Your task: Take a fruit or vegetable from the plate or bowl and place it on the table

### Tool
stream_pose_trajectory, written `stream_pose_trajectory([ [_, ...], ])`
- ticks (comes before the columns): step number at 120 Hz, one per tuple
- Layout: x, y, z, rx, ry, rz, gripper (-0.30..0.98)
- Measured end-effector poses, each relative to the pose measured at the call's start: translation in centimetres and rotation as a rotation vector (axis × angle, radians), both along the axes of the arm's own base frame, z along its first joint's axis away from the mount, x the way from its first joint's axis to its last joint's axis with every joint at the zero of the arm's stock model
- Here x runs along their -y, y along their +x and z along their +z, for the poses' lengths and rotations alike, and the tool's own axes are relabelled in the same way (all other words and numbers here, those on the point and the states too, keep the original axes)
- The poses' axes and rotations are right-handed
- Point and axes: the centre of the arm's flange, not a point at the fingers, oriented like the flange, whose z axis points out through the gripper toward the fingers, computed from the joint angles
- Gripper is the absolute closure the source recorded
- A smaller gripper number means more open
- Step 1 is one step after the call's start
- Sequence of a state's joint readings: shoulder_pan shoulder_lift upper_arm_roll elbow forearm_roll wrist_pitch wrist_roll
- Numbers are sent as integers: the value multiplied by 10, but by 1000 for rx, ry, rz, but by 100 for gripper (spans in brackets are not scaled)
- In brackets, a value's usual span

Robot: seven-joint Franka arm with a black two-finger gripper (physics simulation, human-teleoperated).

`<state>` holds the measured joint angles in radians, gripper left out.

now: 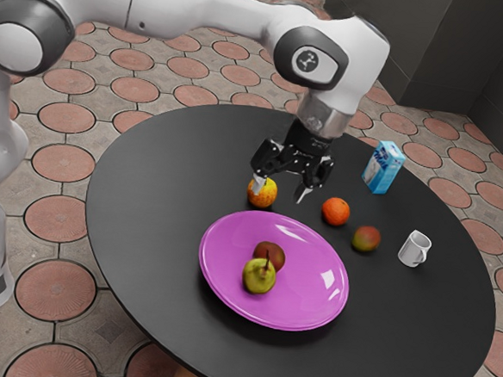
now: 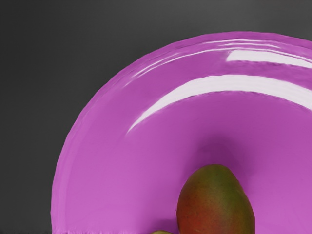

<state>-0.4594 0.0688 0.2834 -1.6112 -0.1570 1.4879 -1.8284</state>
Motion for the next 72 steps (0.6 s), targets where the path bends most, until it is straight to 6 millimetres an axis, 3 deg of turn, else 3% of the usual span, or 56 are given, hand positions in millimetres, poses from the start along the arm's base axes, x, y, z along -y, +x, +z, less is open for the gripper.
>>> stream_pose_trajectory([
  [15, 13, 6, -32, 31, 5, 65, 0],
  [39, 3, 28, -66, 91, 16, 171, 0],
  [56, 18, 24, -78, 128, 3, 186, 0],
  [72, 25, 3, -84, 153, -18, 195, 0],
])
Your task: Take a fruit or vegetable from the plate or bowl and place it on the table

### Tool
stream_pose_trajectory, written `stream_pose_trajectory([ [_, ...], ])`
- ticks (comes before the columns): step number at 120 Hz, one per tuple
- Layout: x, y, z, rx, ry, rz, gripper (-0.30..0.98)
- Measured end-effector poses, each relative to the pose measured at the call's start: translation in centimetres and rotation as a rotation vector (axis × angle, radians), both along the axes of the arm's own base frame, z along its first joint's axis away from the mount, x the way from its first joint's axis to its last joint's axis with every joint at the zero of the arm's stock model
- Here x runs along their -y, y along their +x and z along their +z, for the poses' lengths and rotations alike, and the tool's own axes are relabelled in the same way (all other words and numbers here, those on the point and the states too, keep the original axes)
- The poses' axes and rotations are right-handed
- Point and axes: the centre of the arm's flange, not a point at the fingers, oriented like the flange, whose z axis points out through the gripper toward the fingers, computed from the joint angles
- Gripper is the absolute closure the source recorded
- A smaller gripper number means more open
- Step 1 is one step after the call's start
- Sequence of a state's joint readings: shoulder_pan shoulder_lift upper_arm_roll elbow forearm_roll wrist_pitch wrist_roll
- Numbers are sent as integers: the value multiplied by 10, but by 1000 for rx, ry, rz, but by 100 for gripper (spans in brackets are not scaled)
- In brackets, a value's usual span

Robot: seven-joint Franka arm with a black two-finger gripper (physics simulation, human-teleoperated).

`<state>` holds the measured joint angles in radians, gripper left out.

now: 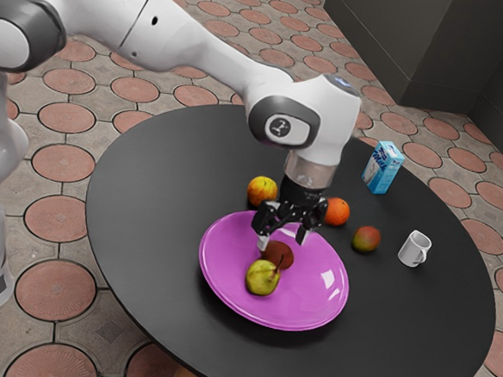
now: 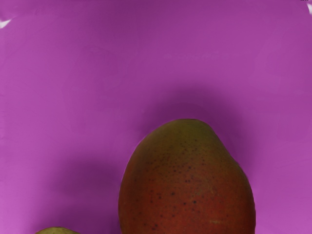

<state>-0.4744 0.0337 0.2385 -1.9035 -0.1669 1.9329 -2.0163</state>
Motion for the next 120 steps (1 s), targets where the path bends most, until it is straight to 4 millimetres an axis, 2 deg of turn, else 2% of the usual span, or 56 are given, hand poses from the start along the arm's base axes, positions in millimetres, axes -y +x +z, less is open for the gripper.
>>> stream_pose_trajectory([
  [9, -2, -6, 0, 19, -9, 15, 0],
  [25, -4, -4, -4, 43, -12, 39, 0],
  [57, -8, 9, -33, 45, 10, 47, 0],
  [85, 13, 9, -44, 65, 12, 9, 0],
  [120, 6, 12, -53, 71, 15, 19, 0],
])
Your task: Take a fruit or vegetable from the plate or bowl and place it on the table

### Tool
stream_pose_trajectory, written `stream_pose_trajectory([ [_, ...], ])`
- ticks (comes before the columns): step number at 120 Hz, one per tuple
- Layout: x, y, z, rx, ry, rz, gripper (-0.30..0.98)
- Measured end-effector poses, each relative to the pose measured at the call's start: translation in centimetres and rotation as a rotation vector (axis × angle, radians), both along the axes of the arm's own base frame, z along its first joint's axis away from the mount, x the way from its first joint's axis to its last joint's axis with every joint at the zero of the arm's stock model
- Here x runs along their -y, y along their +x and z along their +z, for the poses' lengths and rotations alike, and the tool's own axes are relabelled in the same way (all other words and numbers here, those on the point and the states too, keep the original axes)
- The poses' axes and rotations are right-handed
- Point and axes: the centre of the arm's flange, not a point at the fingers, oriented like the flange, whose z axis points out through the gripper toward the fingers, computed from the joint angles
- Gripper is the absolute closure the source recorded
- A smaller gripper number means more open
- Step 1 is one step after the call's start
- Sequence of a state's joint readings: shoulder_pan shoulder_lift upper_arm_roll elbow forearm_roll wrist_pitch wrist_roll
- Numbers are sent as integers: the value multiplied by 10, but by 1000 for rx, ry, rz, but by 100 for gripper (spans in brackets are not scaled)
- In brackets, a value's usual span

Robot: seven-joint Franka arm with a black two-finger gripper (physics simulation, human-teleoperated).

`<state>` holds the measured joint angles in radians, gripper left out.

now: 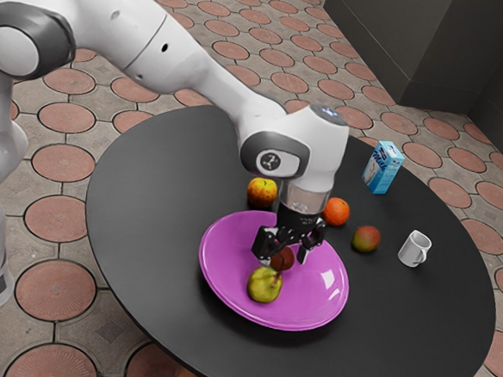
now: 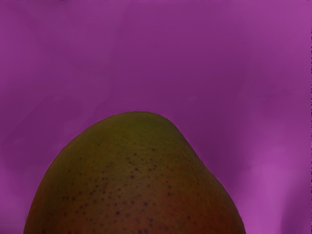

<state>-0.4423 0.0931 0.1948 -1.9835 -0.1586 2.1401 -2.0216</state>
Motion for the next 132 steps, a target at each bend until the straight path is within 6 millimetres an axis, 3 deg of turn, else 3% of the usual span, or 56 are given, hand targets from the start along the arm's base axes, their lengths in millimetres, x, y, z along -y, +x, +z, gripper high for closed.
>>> stream_pose_trajectory([
  [38, -6, 2, -6, -3, 4, -1, 0],
  [52, -5, 2, -9, -6, 5, -4, -9],
  [63, -4, 2, -9, -4, 4, -11, -10],
  [107, -13, 1, 0, 14, 26, -28, 31],
  [132, -12, 0, 6, 20, 25, -28, 37],
])
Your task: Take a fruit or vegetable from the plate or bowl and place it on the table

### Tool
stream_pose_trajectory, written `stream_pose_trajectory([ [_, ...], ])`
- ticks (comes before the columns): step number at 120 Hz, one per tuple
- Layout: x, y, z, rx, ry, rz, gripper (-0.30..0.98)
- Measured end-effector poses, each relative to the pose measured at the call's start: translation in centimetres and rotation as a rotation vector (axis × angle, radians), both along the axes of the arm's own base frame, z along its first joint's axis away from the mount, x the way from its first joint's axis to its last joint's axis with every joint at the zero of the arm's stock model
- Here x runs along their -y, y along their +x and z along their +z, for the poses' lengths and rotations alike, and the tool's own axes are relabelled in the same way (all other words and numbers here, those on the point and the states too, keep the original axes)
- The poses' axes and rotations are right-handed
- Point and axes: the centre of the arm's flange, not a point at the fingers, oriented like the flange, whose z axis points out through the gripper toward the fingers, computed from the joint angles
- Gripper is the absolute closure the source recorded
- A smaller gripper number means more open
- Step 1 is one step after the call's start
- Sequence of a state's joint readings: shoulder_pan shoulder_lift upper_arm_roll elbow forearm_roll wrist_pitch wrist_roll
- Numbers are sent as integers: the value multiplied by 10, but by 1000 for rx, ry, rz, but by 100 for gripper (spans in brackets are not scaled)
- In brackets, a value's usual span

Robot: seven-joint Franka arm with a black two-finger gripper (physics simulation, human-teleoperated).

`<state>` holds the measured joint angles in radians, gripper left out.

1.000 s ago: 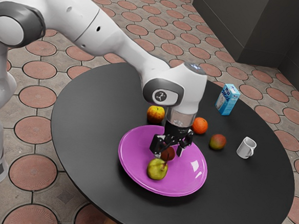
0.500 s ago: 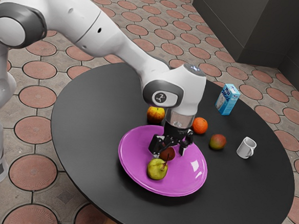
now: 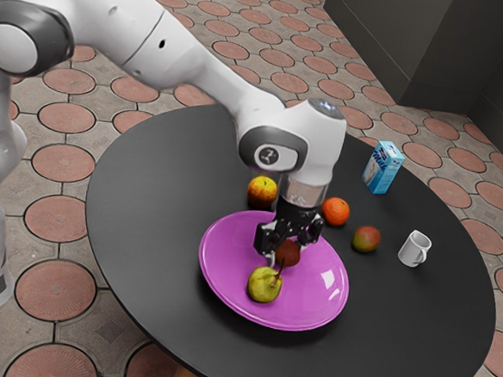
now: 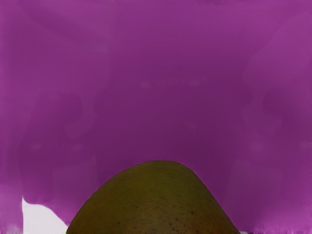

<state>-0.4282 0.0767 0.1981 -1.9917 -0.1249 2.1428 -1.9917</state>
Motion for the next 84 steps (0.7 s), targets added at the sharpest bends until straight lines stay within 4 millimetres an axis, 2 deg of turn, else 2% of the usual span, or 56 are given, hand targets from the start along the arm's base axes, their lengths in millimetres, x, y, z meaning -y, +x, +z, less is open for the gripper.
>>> stream_pose_trajectory([
  [13, -1, -1, 8, 9, -4, 4, 37],
  [35, -4, -6, 40, 42, 0, -4, 37],
  [48, -8, -2, 68, 68, 36, -25, 37],
  [68, -23, 11, 85, 61, 74, -56, 37],
  [72, -35, 19, 86, 56, 82, -48, 37],
  [76, -61, 26, 86, 47, 90, -19, 37],
  [80, -102, 33, 86, 35, 97, 33, 37],
  [84, -153, 38, 85, 24, 104, 101, 37],
])
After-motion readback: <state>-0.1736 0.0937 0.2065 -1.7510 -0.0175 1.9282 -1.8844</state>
